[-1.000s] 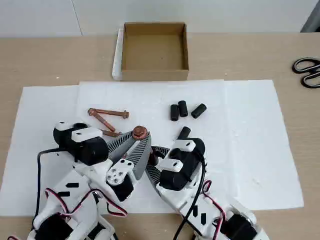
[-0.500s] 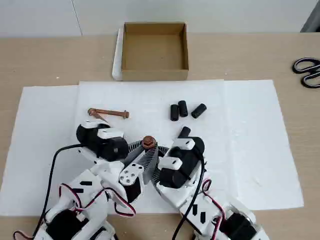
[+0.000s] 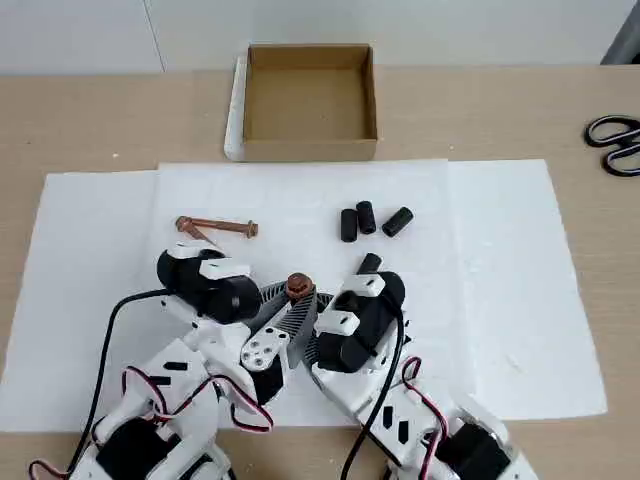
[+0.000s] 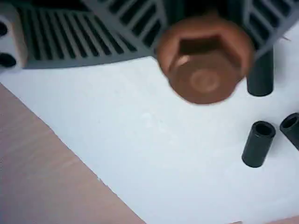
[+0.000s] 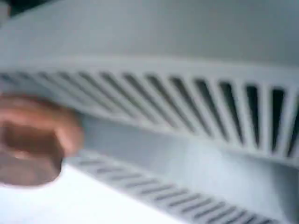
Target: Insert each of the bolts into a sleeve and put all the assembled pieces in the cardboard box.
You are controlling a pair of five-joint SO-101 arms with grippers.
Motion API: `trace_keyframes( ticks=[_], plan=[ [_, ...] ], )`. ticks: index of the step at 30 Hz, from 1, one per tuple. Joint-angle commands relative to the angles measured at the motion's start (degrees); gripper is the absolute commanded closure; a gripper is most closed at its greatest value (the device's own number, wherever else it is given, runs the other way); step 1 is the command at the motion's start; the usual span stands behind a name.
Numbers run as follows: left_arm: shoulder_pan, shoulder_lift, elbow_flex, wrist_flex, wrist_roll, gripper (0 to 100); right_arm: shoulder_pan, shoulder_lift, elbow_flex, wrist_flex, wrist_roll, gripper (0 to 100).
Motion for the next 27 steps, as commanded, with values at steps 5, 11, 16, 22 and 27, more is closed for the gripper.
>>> trace_keyframes(
  ticks=[5,11,16,22,27],
  plan=[
    [1.4,0.0,1.1,0.8,0.4,89,0.2,-0.7,-0.8,-3.1,0.5,99.5],
    [1.4,0.2,1.1,0.8,0.2,89,0.2,-0.7,-0.8,-3.0,0.5,99.5],
    [1.2,0.3,1.1,0.5,-2.8,88,0.2,-0.7,-0.7,-2.9,0.5,99.5],
    [-4.0,0.4,1.2,-0.2,-8.4,88,0.2,-0.5,-0.7,-2.9,0.5,99.5],
    [-6.2,0.4,1.1,-2.1,-11.3,88,0.2,-0.3,-0.7,-2.9,0.5,99.5]
  ],
)
